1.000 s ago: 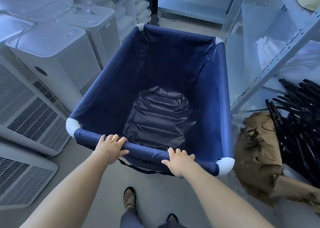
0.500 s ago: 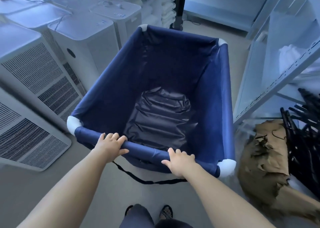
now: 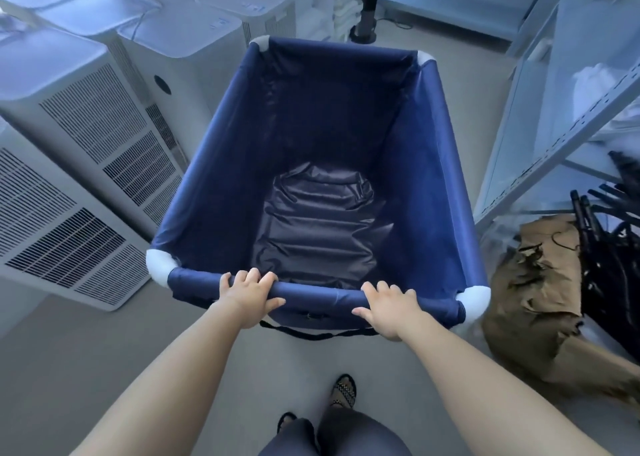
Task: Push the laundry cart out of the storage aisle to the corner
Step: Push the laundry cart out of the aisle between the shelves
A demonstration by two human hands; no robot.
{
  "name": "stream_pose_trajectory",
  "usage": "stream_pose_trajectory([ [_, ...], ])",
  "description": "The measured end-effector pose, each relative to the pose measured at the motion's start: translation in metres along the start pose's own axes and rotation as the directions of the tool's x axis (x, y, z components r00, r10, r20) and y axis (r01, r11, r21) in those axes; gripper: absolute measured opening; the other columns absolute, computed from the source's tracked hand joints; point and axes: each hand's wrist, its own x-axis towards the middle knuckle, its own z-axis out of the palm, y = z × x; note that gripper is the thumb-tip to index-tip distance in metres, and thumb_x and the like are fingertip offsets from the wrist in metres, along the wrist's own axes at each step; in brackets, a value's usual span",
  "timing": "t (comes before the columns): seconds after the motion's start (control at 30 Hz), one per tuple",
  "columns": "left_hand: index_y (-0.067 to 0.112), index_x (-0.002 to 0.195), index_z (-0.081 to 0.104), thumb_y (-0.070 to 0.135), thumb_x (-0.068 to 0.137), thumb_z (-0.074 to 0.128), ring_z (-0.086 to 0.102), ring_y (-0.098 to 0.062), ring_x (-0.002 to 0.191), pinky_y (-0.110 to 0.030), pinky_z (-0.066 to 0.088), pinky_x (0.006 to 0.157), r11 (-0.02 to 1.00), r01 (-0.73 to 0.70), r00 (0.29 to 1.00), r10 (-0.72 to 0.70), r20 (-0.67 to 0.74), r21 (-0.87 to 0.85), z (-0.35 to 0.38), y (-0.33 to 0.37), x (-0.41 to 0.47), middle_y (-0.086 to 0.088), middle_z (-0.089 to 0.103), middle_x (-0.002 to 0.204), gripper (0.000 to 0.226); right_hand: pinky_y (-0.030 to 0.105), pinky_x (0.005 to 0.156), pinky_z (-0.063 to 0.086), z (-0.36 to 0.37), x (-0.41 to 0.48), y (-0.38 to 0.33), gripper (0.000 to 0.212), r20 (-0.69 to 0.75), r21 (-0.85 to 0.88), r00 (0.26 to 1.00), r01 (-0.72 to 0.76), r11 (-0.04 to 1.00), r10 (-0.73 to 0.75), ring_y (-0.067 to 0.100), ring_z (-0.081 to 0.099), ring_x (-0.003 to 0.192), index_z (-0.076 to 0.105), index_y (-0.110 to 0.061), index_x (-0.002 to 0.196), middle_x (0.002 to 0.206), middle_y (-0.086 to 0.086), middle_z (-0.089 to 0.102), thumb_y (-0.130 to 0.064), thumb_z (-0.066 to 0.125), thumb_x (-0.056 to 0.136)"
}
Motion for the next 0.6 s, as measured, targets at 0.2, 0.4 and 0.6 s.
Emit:
stream_pose_trajectory([
  [0.2,0.031,0.134,0.030,0.059,0.093,0.029,0.034,-0.024,0.125,-0.051,0.012,0.112,0.999,0.019,0.999,-0.020,-0.029,-0.028,0.017,0.011,-0.024,0.000,0.041,0.128,0.050,0.047,0.098,0.030,0.014,-0.016,0.004,0.052,-0.051,-0.002,0.999,0.005,1.000,-0.005,0.029,0.043,0.114,0.031,-0.020,0.133,0.128,0.008,0.043,-0.057,0.027,0.096],
  [0.4,0.032,0.135,0.028,0.060,0.092,0.029,0.034,-0.023,0.124,-0.051,0.012,0.112,0.996,0.078,0.997,-0.078,-0.011,-0.038,0.033,0.023,-0.047,0.000,0.040,0.127,0.051,0.049,0.099,0.029,0.030,-0.029,0.010,0.050,-0.051,-0.017,0.998,0.044,0.999,-0.045,0.029,0.042,0.114,0.031,-0.020,0.131,0.127,0.007,0.041,-0.056,0.027,0.096],
  [0.6,0.030,0.135,0.030,0.058,0.093,0.030,0.035,-0.022,0.126,-0.049,0.015,0.113,0.986,0.165,0.986,-0.166,-0.023,-0.023,0.042,0.045,-0.071,0.001,0.042,0.130,0.050,0.049,0.096,0.031,0.034,-0.039,0.026,0.050,-0.033,-0.062,0.986,0.158,0.985,-0.161,0.029,0.043,0.114,0.030,-0.018,0.132,0.130,0.008,0.042,-0.054,0.028,0.097],
])
